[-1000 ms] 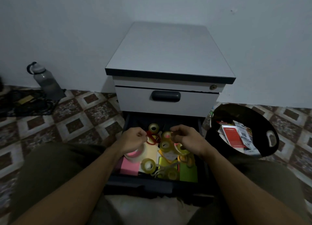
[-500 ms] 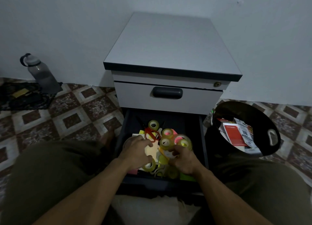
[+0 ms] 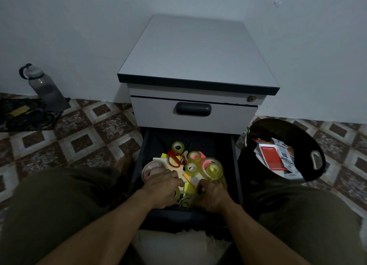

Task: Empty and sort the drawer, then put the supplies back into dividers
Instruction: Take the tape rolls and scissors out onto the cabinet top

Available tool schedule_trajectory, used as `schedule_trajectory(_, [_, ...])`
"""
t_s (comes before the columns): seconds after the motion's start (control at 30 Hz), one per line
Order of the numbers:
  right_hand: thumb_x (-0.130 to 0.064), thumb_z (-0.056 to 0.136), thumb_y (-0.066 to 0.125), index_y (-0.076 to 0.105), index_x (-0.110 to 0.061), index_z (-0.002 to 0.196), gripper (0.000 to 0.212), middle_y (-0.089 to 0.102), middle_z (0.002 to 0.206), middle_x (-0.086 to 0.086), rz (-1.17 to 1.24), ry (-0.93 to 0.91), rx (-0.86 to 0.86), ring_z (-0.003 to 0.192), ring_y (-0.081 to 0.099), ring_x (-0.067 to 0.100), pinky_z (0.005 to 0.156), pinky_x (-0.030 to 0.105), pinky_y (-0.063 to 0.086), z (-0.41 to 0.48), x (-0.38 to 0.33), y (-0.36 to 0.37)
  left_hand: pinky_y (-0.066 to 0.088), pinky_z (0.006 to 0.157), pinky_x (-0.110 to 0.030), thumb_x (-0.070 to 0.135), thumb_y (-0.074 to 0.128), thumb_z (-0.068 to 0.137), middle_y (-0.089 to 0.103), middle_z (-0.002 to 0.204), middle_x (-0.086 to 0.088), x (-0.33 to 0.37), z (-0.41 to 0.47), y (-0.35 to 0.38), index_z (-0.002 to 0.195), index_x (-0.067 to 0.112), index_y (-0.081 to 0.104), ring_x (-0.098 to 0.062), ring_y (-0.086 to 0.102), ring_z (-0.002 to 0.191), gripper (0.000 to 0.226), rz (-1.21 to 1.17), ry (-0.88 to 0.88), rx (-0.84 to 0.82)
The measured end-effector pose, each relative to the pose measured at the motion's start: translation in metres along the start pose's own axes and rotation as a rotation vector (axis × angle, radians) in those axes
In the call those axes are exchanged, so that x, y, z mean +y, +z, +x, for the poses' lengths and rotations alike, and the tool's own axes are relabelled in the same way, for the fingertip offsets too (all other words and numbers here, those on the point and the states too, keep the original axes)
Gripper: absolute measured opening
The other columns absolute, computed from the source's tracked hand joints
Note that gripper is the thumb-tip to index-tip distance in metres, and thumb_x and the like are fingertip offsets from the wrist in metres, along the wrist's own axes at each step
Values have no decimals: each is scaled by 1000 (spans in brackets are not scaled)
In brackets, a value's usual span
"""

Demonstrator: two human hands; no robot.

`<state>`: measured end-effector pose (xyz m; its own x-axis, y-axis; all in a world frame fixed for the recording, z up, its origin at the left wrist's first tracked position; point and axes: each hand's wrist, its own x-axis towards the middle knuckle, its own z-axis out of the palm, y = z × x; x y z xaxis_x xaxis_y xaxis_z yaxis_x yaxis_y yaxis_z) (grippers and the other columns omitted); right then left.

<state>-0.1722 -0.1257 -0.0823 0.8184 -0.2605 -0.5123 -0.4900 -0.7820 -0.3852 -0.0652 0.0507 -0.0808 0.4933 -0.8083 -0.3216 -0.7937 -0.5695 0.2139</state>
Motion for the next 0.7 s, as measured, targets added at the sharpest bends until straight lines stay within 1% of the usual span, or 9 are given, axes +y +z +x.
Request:
schedule_trajectory(0.07, [-48, 77, 76, 53, -26, 114, 49, 52, 127, 8, -25, -3, -3, 111, 53, 25, 83, 26, 43, 2, 0, 2, 43, 92, -38, 36, 68, 85, 50, 130, 4, 0, 0, 1, 134, 31, 53, -19, 47, 124, 52, 8, 9, -19])
schedule_trajectory(0.1, [-48, 78, 75, 53, -25, 116, 50, 53, 128, 8, -34, -8, 0, 112, 53, 25, 84, 28, 43, 3, -1, 2, 44, 91, -38, 35, 68, 85, 50, 129, 4, 0, 0, 2, 134, 30, 54, -19, 48, 123, 51, 10, 14, -18])
schedule_trajectory(0.2, [-49, 79, 74, 54, -21, 120, 53, 55, 129, 9, -48, -22, 6, 116, 54, 26, 90, 30, 45, 2, -3, 2, 45, 92, -39, 37, 67, 84, 52, 128, 5, -2, 0, 3, 133, 31, 56, -18, 49, 122, 50, -14, 22, -4])
schedule_trajectory(0.33, [-47, 77, 72, 53, -22, 116, 50, 53, 129, 10, -63, -22, 45, 117, 53, 28, 92, 31, 46, -1, -5, 1, 45, 97, -39, 41, 64, 81, 53, 127, 8, -7, 0, 5, 129, 32, 60, -15, 48, 123, 49, -138, 7, 28])
schedule_trajectory(0.43, [-42, 73, 70, 52, -28, 109, 43, 52, 126, 7, -20, -30, 94, 111, 55, 27, 87, 29, 49, -2, -6, -3, 43, 102, -37, 44, 65, 77, 53, 128, 12, -9, -1, 3, 126, 36, 61, -12, 46, 122, 50, -224, -13, 91])
schedule_trajectory(0.5, [-37, 72, 68, 51, -29, 111, 43, 47, 126, 6, 49, -34, 122, 108, 55, 27, 86, 30, 51, -4, -7, -8, 42, 103, -33, 46, 67, 75, 53, 127, 15, -10, -2, -1, 124, 37, 63, -8, 46, 120, 50, -284, -43, 158])
schedule_trajectory(0.57, [-34, 73, 68, 52, -27, 116, 46, 47, 124, 7, 116, -54, 169, 104, 56, 26, 82, 28, 49, -8, -12, -18, 43, 101, -32, 48, 67, 70, 54, 121, 18, -14, -3, -11, 120, 38, 66, -7, 49, 116, 51, -355, -69, 252])
schedule_trajectory(0.63, [-34, 72, 70, 55, -25, 112, 43, 53, 111, 1, 174, -112, 247, 98, 57, 23, 77, 27, 46, -14, -21, -33, 44, 99, -28, 38, 71, 70, 53, 115, 17, -16, -7, -28, 118, 36, 68, -7, 49, 112, 48, -462, -84, 302])
schedule_trajectory(0.7, [-33, 75, 74, 58, -23, 110, 39, 47, 94, -9, 176, -196, 328, 97, 54, 20, 77, 25, 43, -23, -33, -53, 45, 95, -26, 32, 73, 72, 52, 111, 14, -17, -13, -53, 117, 34, 70, -7, 50, 109, 45, -519, -95, 366])
